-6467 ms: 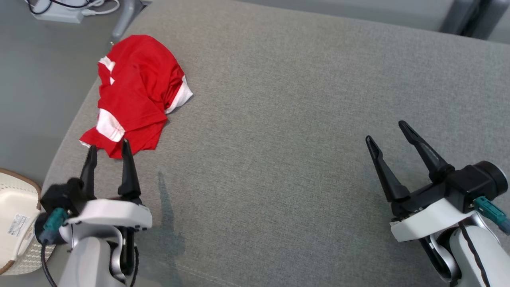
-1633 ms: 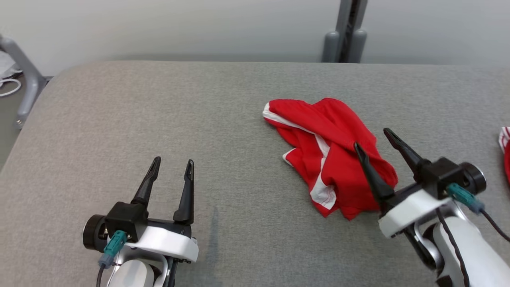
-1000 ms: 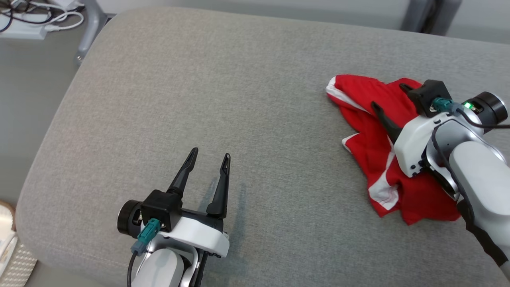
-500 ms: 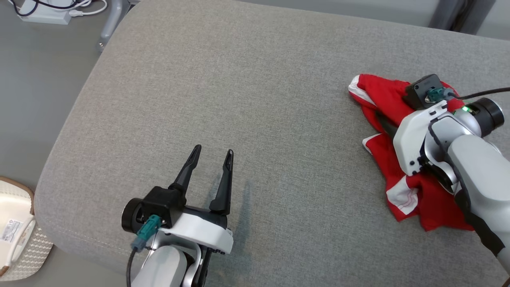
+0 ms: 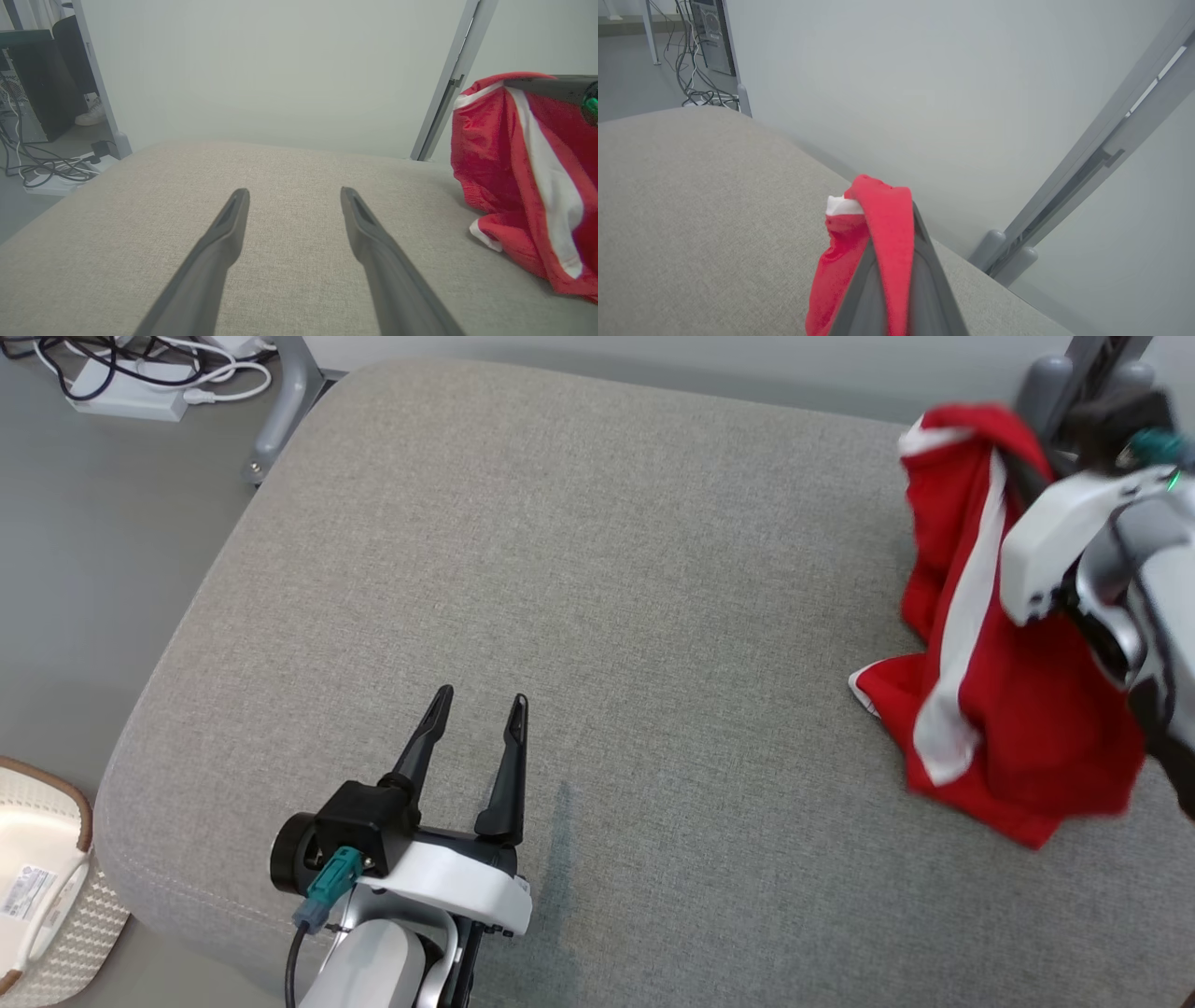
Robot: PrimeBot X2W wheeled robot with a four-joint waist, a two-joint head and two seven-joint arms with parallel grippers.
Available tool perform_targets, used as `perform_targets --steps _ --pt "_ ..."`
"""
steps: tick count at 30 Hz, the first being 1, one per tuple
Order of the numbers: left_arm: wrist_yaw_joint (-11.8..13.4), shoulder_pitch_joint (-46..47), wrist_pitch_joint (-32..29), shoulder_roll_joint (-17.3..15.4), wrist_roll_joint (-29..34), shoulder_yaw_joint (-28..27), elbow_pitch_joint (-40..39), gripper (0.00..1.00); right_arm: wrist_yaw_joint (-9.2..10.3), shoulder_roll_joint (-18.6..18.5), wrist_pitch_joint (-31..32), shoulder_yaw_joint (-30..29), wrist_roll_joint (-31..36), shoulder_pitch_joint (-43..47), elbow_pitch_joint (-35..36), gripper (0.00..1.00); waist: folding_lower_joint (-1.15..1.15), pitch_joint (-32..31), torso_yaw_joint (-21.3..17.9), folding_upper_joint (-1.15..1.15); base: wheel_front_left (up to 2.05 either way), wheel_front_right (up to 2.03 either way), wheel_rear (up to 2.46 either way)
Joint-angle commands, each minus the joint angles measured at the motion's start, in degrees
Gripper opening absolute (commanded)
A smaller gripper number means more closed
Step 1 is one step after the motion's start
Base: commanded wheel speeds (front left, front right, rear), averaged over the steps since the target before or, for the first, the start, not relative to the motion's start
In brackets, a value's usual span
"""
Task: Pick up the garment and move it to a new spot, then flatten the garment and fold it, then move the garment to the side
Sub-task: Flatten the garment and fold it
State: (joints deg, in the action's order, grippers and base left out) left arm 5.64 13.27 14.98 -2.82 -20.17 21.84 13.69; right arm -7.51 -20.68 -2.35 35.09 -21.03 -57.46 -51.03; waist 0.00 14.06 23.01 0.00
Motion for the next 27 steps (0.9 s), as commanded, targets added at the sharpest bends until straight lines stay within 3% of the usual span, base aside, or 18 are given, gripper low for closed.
perform_targets --steps 1,4,7,10,14,17,18,19,20,21,27 --pt "-0.33 -0.15 0.17 -0.2 0.32 -0.53 -0.58 1.0 0.05 0.25 -2.93 -1.1 0.48 -2.63 0.09 0.0 0.0 -0.77 -0.2 0.0 0.0 0.0 0.0" --pt "-0.58 -0.86 0.17 -0.22 -0.3 -1.08 -1.47 1.0 0.04 2.0 -6.68 0.91 -0.66 -4.91 2.84 0.0 0.0 -1.64 -0.21 0.0 0.0 0.0 0.0" --pt "-0.59 -1.22 0.17 -0.2 -0.24 -1.4 -1.77 1.0 0.05 2.08 -8.42 6.63 -3.15 -6.27 7.22 0.0 0.0 -2.3 -0.2 0.0 0.0 0.0 0.0" --pt "-0.78 -1.94 0.17 -0.21 0.13 -1.71 -1.8 1.0 0.05 2.69 -6.78 15.73 -8.18 -4.66 12.65 0.0 0.0 -2.89 -0.21 0.0 0.0 0.0 0.0" --pt "-1.0 -2.26 0.17 -0.2 0.53 -2.01 -1.64 1.0 0.05 0.87 -3.82 29.21 -16.41 -2.31 20.29 0.0 0.0 -3.23 -0.03 0.0 0.0 0.0 0.0" --pt "-1.12 -2.34 0.17 -0.19 0.54 -1.96 -1.43 1.0 0.05 -0.14 -1.94 35.81 -21.1 -0.56 23.04 0.0 0.0 -3.29 0.07 0.0 0.0 0.0 0.0" --pt "-1.07 -2.3 0.17 -0.2 0.63 -1.94 -1.35 1.0 0.05 -0.3 -1.54 36.88 -21.66 0.04 23.34 0.08 0.0 -3.26 0.09 0.0 0.0 0.0 0.0" --pt "-1.1 -2.23 0.17 -0.2 0.7 -1.93 -1.29 1.0 0.05 -0.34 -1.49 37.48 -21.92 0.78 23.55 0.54 0.0 -3.21 0.07 0.0 0.0 0.0 0.0" --pt "-1.1 -2.23 0.17 -0.2 0.7 -1.93 -1.29 1.0 0.05 -0.34 -1.49 37.48 -21.92 0.78 23.55 0.54 0.0 -3.21 0.07 0.0 0.0 0.0 0.0" --pt "-1.12 -2.17 0.17 -0.19 0.75 -1.9 -1.24 1.0 0.05 -0.32 -1.15 37.85 -22.8 1.87 23.36 1.0 0.0 -3.21 0.03 0.0 0.0 0.0 0.0" --pt "-1.28 -2.41 0.17 -0.21 1.38 -2.77 -1.0 1.0 0.05 -0.5 -1.12 38.29 -26.18 3.21 23.59 1.0 0.0 -3.25 -1.68 0.0 0.0 0.0 0.0"
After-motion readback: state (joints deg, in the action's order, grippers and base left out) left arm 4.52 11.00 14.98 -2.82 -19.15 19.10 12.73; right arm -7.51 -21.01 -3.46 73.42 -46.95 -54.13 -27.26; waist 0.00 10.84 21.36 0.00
